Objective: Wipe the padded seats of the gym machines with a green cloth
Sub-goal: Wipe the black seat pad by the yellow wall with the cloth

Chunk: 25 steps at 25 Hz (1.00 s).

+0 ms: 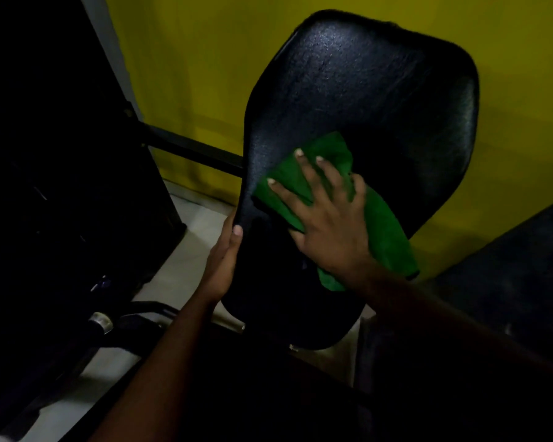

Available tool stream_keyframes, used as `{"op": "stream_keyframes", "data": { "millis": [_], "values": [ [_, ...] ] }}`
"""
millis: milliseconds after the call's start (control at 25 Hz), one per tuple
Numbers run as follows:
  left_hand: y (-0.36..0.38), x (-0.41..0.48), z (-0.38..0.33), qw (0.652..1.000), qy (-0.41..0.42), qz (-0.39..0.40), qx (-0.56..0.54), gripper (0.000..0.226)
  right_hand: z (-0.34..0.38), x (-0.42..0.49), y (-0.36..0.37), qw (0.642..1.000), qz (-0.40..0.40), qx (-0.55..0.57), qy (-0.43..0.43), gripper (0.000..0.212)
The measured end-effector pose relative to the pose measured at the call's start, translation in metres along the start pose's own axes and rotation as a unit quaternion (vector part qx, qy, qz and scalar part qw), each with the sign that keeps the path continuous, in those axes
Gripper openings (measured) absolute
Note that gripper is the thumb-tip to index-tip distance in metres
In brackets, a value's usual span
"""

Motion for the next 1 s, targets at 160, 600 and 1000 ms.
{"op": "stream_keyframes", "data": {
  "millis": [160,600,1000],
  "values": [
    [-0.004,-0.001,0.001,0.992,-0.044,0.024,-0.114,0.049,0.038,-0.028,0.022,0.996,0.029,-0.021,-0.086,0.08],
    [-0.008,-0.005,0.002,0.998,0.008,0.024,-0.06,0.073,0.082,-0.123,0.058,0.976,-0.012,0.089,-0.199,0.037],
    [-0.001,-0.022,0.02,1.0,0.018,-0.01,0.013,0.051,0.005,-0.138,0.036,0.999,-0.023,0.037,-0.023,0.048]
  ]
}}
Point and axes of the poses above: each hand's wrist, its own x-axis towards the middle knuckle, its own y-axis out of the palm, z = x × y, the point moved 1 cm from there along x, towards the middle knuckle, and after that the axes turned 7 degrees about y, right-handed, at the moved point
